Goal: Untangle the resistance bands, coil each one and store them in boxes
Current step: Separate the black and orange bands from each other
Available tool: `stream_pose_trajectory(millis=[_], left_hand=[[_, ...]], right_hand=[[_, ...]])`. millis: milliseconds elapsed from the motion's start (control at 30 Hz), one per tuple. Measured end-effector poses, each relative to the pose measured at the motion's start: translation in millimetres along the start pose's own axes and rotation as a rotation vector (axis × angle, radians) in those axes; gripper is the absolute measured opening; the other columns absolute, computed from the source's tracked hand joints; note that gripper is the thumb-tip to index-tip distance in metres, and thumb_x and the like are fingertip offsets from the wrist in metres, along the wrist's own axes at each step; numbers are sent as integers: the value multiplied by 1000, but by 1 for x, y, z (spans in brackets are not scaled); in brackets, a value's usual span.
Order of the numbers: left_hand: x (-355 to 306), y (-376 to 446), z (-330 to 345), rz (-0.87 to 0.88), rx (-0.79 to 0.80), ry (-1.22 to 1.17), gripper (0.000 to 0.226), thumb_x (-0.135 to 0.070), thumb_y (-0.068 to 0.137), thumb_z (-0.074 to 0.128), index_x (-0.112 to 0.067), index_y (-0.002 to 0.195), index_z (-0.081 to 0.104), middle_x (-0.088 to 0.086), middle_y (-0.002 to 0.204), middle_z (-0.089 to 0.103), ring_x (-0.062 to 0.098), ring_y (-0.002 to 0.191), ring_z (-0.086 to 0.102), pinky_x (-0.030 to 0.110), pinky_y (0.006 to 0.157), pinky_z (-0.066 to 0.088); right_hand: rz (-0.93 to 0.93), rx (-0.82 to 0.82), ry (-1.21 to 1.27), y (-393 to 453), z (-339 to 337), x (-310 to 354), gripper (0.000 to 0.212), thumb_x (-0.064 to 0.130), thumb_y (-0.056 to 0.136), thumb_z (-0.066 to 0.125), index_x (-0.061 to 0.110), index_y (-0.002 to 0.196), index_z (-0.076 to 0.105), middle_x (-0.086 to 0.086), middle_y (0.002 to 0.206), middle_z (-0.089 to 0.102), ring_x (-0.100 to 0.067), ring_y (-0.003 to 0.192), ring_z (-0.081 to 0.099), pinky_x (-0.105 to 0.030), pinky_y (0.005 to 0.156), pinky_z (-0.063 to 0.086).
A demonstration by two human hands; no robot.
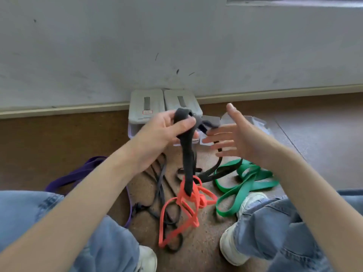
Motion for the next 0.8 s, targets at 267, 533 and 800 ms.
stream_pose_trajectory(millis=[267,533,800], left_hand=[[-8,8,1,-10,24,-295,26,-24,87,59,-11,109,63,0,99,70,10,93,66,29,72,55],[60,-15,34,-247,116,259,29,-7,83,67,-1,111,61,17,108,68,21,94,64,45,95,49],[9,7,4,-85,-218,-130,13,-8,92,51,-7,91,64,5,71,72,15,67,69,30,69,58]], right_hand=[[-312,165,-404,-10,57,-1,17,13,86,64,2,99,65,-14,96,70,-24,83,67,-26,69,54],[-312,-98,270,-8,24,17,10,18,88,59,10,83,64,-1,67,69,-10,64,67,-19,59,54],[-93,289,-291,-21,52,2,44,56,79,60,20,104,65,1,97,73,-15,88,70,-26,82,55]])
Point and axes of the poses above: each hand's wrist, its own y-axis towards the middle knuckle, its own z-axis out of the palm, x = y × z, the point moved 5 cm from there along y, towards the middle knuckle
